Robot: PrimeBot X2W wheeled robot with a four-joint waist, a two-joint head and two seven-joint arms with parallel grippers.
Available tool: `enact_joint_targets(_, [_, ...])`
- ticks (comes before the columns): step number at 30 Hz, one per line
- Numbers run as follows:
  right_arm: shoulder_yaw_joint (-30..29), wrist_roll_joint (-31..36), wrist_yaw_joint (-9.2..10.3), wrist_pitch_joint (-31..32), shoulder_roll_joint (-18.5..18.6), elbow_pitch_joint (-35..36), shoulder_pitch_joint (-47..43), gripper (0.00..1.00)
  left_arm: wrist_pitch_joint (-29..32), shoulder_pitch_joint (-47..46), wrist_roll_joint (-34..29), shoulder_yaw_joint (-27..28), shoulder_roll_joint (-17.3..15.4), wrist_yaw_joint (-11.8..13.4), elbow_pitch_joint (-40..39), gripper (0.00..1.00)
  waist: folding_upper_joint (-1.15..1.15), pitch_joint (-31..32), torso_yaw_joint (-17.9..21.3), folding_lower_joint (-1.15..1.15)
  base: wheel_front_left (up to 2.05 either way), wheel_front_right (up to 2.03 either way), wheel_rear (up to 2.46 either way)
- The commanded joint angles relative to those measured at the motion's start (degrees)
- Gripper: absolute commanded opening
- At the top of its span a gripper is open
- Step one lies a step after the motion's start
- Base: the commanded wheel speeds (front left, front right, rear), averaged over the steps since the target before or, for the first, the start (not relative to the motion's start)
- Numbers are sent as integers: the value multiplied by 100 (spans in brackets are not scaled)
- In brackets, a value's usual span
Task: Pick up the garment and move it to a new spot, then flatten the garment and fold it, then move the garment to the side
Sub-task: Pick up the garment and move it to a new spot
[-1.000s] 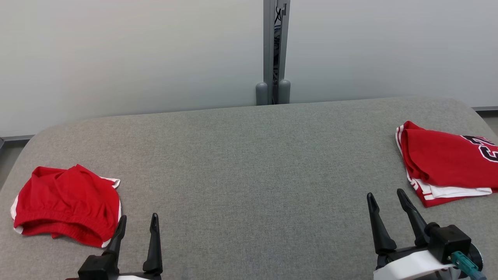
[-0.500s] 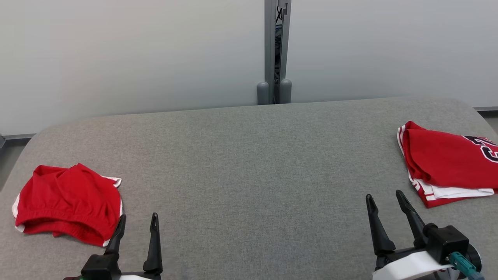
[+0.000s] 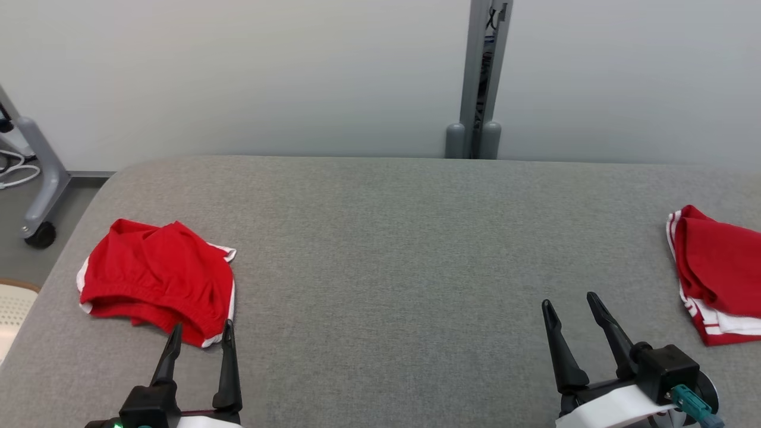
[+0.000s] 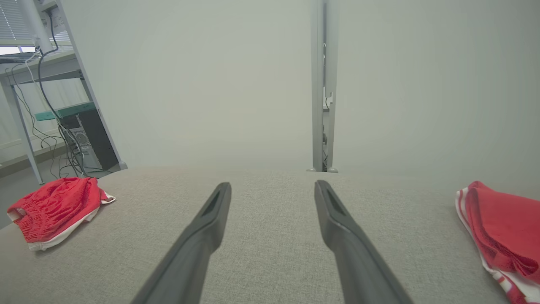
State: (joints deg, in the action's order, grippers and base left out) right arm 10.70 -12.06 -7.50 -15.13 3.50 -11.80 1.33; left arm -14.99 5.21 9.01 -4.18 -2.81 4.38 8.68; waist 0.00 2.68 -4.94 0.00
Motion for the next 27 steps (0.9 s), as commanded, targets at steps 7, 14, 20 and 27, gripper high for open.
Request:
enact_joint_targets(7, [43,-57,1,-5,-23,-14,9,100,-22,-37,-154,131,-19,79,-241,100,0,6,-571,0,0,0,0])
enact_joint_targets(14, [110,-47,1,-5,-34,15,9,100,-23,9,-38,229,-19,67,-270,100,0,-42,-974,0,0,0,0])
enact_joint_targets(20, [124,-52,1,-5,-41,6,-41,100,-23,22,-49,293,-19,96,-326,100,0,-65,-1268,0,0,0,0])
enact_joint_targets(27, [92,-67,1,-5,-45,2,-34,100,-23,84,-48,359,-19,102,-344,100,0,-65,-1438,0,0,0,0])
